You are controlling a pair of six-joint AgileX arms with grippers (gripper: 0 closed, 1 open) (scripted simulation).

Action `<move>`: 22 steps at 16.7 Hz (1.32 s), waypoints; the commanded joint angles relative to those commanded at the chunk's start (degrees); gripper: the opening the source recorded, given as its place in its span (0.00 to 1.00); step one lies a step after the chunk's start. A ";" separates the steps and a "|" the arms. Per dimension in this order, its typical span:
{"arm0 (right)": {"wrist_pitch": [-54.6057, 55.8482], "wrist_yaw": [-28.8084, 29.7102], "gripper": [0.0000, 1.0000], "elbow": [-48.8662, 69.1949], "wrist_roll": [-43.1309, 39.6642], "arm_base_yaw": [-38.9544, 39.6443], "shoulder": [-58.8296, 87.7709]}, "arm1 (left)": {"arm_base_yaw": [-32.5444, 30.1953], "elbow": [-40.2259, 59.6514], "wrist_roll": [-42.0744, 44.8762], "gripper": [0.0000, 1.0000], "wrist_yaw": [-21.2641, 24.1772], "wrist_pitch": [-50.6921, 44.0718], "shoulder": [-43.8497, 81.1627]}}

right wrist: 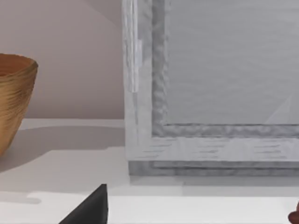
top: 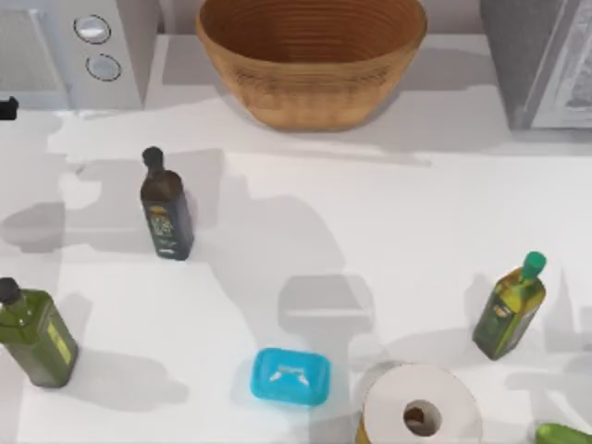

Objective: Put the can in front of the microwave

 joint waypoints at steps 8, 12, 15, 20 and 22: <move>0.00 0.00 1.00 0.00 0.00 0.00 0.00 | 0.02 -1.61 0.02 0.00 0.00 1.74 0.13; 0.00 0.00 1.00 0.00 0.00 0.00 0.00 | 0.02 -1.61 0.02 0.23 0.00 1.74 0.13; 0.00 0.00 1.00 0.00 0.00 0.00 0.00 | 0.02 -1.61 0.02 0.45 0.00 1.74 0.13; 0.00 0.00 1.00 0.00 0.00 0.00 0.00 | 0.02 -1.61 0.02 0.83 0.00 1.74 0.13; 0.00 0.00 1.00 0.00 0.00 0.00 0.00 | 0.02 -1.61 0.02 0.98 0.00 1.74 0.13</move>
